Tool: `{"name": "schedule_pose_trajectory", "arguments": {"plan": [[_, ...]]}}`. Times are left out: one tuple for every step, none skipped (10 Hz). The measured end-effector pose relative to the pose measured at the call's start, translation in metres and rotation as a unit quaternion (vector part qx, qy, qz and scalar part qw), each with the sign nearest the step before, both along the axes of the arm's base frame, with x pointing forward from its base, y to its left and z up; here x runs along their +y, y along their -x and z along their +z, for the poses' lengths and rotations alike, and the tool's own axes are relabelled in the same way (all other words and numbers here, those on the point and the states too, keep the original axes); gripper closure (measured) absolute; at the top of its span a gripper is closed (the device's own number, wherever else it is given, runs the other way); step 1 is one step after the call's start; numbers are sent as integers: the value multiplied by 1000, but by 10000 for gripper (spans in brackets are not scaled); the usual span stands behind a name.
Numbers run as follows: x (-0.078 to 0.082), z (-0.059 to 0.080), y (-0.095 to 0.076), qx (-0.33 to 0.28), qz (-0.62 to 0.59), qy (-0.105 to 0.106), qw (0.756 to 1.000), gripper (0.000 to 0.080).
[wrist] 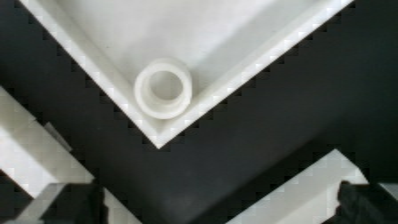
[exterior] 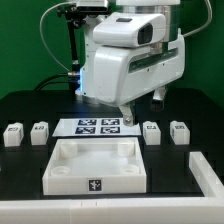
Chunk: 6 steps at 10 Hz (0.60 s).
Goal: Assemble one leg
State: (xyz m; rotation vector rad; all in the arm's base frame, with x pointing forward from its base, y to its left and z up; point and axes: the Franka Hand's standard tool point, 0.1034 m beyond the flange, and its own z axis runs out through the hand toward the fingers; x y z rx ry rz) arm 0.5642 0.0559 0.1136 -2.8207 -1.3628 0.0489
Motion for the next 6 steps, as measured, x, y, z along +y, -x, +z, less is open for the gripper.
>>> {"name": "schedule_pose_trajectory", "arguments": {"plan": [[0, -1, 0, 0, 0, 0, 1000, 150], [0, -1, 0, 0, 0, 0, 1000, 150], [0, -1, 0, 0, 0, 0, 1000, 150], [0, -1, 0, 0, 0, 0, 1000, 150], [0, -1, 0, 1, 0, 0, 1000, 150], [0, -1, 0, 1, 0, 0, 1000, 150]]}}
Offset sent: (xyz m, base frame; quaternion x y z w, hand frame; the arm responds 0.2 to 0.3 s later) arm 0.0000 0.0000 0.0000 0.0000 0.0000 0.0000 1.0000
